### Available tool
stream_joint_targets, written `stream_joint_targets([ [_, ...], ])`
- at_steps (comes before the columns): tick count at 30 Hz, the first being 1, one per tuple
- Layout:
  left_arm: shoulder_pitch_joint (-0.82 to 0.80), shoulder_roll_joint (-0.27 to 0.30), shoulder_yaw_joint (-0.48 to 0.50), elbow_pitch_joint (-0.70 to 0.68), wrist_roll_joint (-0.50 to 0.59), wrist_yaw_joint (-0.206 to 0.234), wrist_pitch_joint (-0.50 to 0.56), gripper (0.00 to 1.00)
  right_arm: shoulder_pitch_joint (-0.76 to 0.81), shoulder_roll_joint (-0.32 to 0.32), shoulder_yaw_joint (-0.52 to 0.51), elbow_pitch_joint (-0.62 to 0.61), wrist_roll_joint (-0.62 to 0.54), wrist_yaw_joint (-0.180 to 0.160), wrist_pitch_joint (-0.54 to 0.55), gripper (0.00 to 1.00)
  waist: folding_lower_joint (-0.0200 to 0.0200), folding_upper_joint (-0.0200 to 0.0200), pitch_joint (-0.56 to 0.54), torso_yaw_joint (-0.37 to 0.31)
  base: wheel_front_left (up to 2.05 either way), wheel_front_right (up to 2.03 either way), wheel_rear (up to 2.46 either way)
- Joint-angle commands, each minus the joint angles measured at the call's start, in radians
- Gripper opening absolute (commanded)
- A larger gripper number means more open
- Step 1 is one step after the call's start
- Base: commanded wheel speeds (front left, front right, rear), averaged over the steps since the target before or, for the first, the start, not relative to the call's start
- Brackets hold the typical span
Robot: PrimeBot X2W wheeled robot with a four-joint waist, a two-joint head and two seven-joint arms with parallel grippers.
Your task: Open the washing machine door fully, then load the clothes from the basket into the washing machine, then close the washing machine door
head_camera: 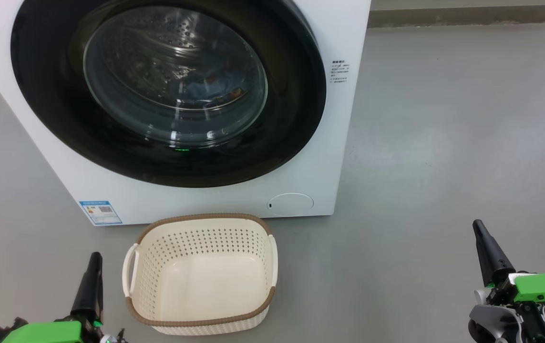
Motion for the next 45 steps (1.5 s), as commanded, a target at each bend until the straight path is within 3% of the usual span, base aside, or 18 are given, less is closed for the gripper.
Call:
stream_joint_targets([
  [1,-0.01,0.011,0.034,-0.018,-0.011,0.001,0.003,0.0,-0.017,-0.004,0.014,-0.026,0.004,0.002,0.007,0.0,0.0,0.0,0.0,0.0,0.0,0.0,0.0],
  [45,-0.011,0.008,0.037,-0.018,-0.008,0.001,0.006,0.0,-0.018,0.003,0.003,-0.026,-0.005,0.002,0.016,0.0,0.0,0.0,0.0,0.0,0.0,0.0,0.0],
])
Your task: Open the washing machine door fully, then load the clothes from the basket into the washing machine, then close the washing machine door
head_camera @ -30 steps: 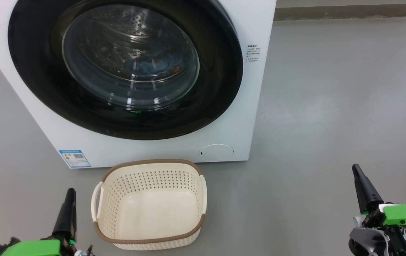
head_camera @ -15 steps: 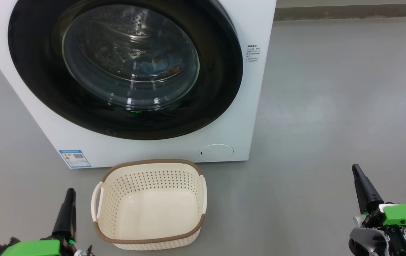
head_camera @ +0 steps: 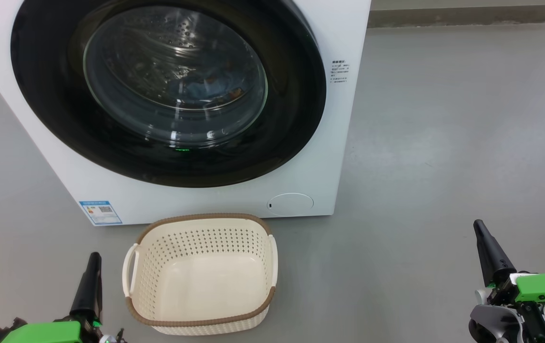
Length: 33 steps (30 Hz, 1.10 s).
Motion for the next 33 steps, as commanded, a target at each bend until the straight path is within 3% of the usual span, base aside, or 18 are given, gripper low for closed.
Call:
stream_joint_targets([
  [1,-0.011,0.009,0.034,-0.018,-0.008,0.001,0.005,0.0,-0.018,-0.002,0.013,-0.026,-0.004,0.002,0.006,0.0,0.0,0.0,0.0,0.0,0.0,0.0,0.0],
  [33,-0.011,0.008,0.035,-0.018,-0.007,0.001,0.007,0.0,-0.019,0.002,0.008,-0.025,-0.008,0.002,0.01,0.0,0.0,0.0,0.0,0.0,0.0,0.0,0.0],
])
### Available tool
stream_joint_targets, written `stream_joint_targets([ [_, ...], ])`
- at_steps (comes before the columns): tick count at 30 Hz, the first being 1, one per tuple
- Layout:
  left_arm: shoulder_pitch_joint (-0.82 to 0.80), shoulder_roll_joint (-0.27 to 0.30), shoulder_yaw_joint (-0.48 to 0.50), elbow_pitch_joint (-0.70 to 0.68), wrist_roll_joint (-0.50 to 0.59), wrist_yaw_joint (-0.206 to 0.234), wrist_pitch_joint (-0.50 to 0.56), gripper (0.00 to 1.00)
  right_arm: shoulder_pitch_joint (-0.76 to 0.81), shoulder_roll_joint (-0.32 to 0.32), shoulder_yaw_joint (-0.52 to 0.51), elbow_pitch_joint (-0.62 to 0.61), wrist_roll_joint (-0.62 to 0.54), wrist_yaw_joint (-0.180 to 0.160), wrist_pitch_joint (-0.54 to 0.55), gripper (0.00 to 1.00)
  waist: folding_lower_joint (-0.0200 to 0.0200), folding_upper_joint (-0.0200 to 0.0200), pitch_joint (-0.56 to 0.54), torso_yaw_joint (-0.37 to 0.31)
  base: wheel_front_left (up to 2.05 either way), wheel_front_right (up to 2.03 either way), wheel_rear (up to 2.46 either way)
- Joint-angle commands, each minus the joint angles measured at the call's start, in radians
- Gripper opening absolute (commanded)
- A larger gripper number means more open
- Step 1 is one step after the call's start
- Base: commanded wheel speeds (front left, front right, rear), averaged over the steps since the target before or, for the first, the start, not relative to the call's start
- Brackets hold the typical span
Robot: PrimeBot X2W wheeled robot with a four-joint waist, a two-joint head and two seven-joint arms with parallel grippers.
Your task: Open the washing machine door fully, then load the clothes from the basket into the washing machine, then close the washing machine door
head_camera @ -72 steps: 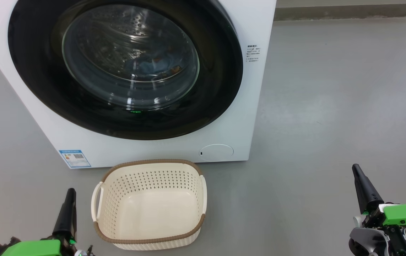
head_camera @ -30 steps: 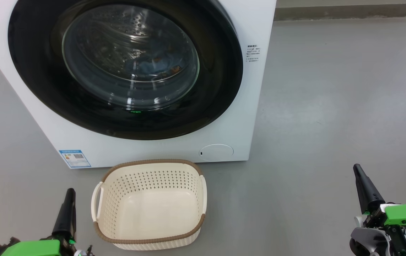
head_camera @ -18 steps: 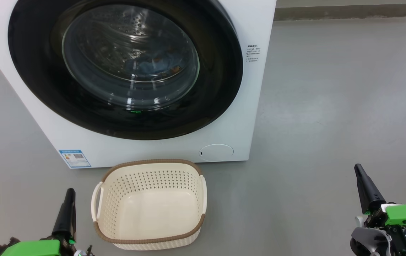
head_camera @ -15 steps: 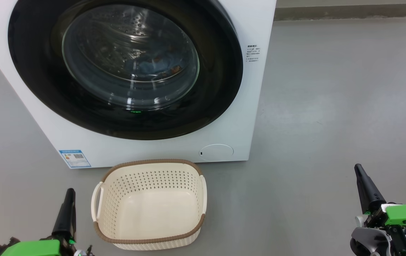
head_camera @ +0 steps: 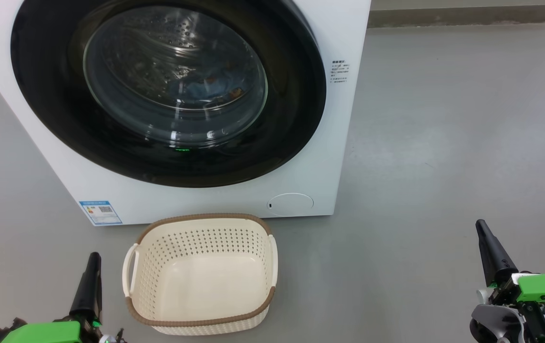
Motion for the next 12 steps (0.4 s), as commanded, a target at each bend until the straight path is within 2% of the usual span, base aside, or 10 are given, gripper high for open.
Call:
stream_joint_targets([
  [1,-0.011,0.008,0.034,-0.018,-0.007,0.001,0.007,0.0,-0.019,-0.003,0.021,-0.025,-0.005,0.002,0.01,0.0,0.0,0.0,0.0,0.0,0.0,0.0,0.0],
  [12,-0.011,0.008,0.034,-0.018,-0.007,0.001,0.007,0.0,-0.019,-0.002,0.02,-0.025,-0.006,0.002,0.011,0.0,0.0,0.0,0.0,0.0,0.0,0.0,0.0],
])
